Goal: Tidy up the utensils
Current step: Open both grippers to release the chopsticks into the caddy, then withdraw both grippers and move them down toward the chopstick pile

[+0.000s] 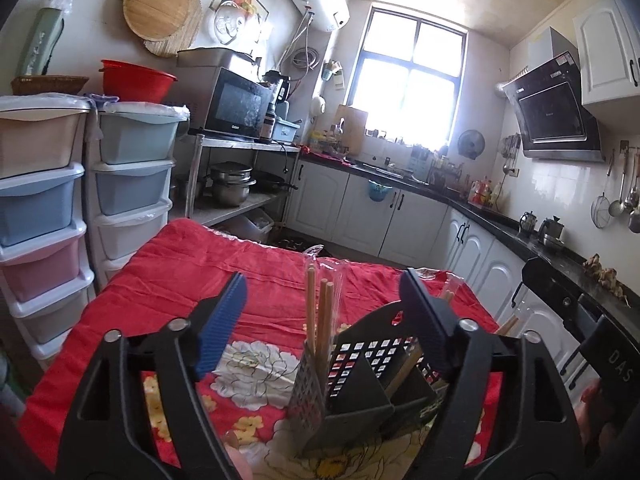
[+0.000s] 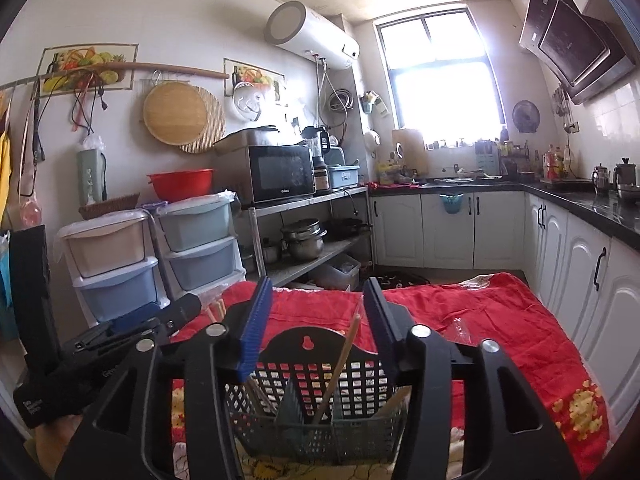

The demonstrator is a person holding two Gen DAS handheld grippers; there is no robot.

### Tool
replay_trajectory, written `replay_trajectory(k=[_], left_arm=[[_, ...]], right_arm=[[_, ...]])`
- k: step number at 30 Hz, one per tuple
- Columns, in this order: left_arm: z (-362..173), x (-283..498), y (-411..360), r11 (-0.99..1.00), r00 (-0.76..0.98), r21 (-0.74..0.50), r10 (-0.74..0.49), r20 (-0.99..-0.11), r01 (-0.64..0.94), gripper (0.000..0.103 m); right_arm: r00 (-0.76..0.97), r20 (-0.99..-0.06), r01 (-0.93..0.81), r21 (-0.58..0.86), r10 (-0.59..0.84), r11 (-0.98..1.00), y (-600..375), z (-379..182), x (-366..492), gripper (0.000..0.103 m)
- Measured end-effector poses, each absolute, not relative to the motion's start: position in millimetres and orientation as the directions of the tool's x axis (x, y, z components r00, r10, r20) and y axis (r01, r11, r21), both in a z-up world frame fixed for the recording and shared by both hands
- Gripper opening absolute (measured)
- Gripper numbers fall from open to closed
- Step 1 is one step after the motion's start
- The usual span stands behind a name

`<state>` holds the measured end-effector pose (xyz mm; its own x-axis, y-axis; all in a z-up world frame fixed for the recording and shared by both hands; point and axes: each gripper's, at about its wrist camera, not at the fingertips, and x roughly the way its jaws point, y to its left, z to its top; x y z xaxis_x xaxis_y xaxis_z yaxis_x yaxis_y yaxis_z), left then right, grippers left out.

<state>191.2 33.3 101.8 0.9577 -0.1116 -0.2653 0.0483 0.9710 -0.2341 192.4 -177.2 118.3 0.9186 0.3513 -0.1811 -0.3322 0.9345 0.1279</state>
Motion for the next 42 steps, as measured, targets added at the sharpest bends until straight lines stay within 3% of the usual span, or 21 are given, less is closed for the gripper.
replay_trajectory(k=[3, 10, 20, 42], left_arm=[[101.8, 181.9, 38.5, 0.968, 0.957, -0.245, -0.112, -0.266, 0.045, 0.083], [97.8, 165.8, 44.9, 0.968, 0.958, -0.247, -0.104, -0.269, 0.036, 0.092], [82.5, 145.9, 51.9, 0.969, 0.947, -0.247, -0.103, -0.304, 0.026, 0.092], [47.7, 105.8, 80.0, 0.965, 0.906, -0.261, -0.096, -0.412, -0.016, 0.092]], right_arm=[[0.916, -0.189, -0.337, 0.12, 0.354, 0.934, -176.1, 119.1, 184.9, 0.052], [0.912, -0.203, -0.342, 0.105, 0.357, 0.934, -177.6, 116.4, 169.1, 0.059], [0.896, -0.285, -0.331, 0.08, 0.34, 0.94, -178.9, 97.9, 153.6, 0.067], [0.829, -0.407, -0.386, 0.078, 0.383, 0.919, -180.7, 64.5, 128.7, 0.072]])
